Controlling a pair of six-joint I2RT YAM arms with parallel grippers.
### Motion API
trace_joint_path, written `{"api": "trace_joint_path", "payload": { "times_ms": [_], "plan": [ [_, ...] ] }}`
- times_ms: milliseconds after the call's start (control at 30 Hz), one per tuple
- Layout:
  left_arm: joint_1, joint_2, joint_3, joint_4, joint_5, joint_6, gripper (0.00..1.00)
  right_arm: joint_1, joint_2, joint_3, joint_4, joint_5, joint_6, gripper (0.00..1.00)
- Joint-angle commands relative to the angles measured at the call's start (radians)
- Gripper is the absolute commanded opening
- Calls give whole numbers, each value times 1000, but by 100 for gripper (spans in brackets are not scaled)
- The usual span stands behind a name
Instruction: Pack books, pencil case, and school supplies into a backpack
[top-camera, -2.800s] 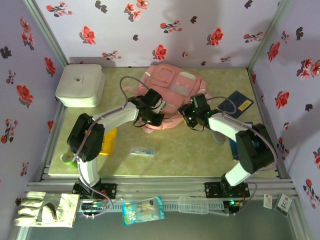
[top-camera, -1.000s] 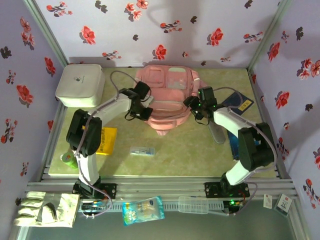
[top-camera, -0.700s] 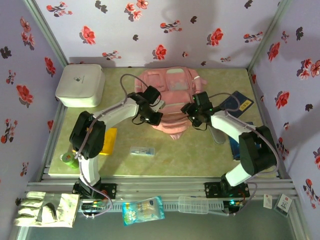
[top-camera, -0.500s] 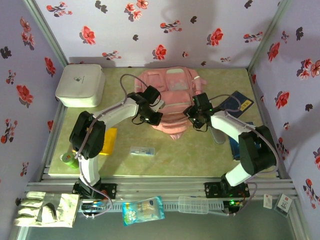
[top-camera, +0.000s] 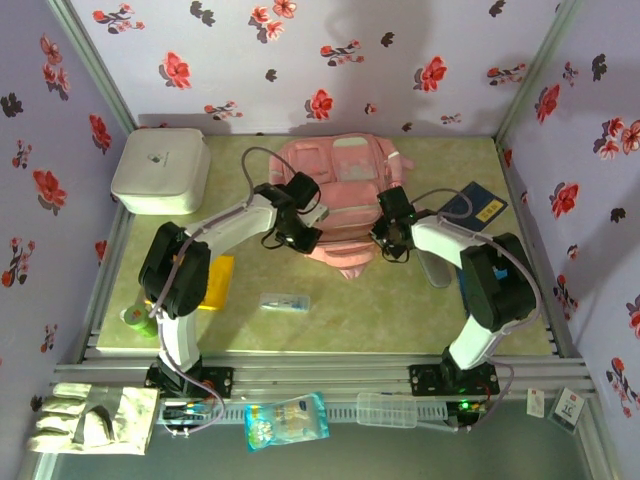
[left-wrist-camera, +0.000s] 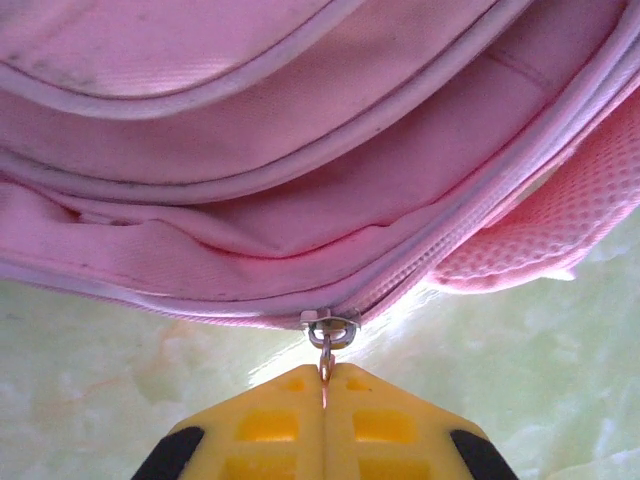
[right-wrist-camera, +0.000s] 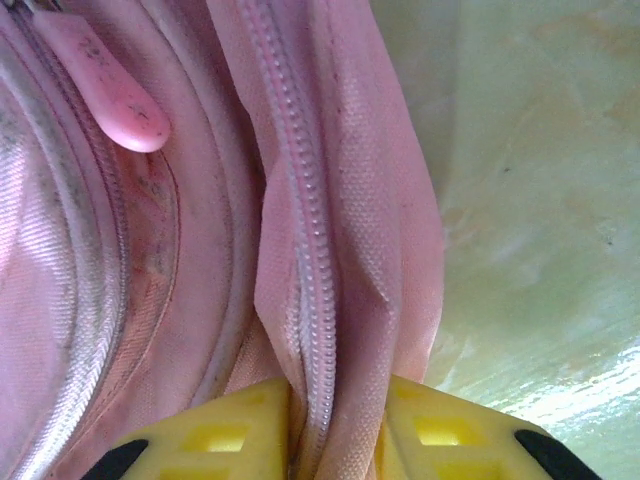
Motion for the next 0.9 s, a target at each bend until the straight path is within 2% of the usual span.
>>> {"api": "trace_joint_path", "payload": {
  "times_ms": [0, 167, 333, 500, 600, 767, 867],
  "plan": [
    [60, 1, 36, -152, -131, 74, 0, -3, 16, 22, -31, 115, -34, 25],
    [165, 31, 49, -81, -158, 59, 0, -4, 30, 30, -30, 118, -32, 23],
    [241, 122, 144, -28, -181, 62, 0, -3, 39, 34, 2, 94, -36, 22],
    [258, 210, 264, -42, -182, 73, 0, -1, 53, 49, 33, 76, -38, 19],
    [260, 210, 260, -32, -183, 80, 0, -2, 57, 51, 45, 82, -40, 19],
    [285, 229, 254, -32, -189, 165, 0, -6, 87, 59, 24, 93, -49, 20],
    [285, 242, 256, -52, -192, 275, 0, -6, 112, 71, -13, 127, -59, 19]
  ]
}}
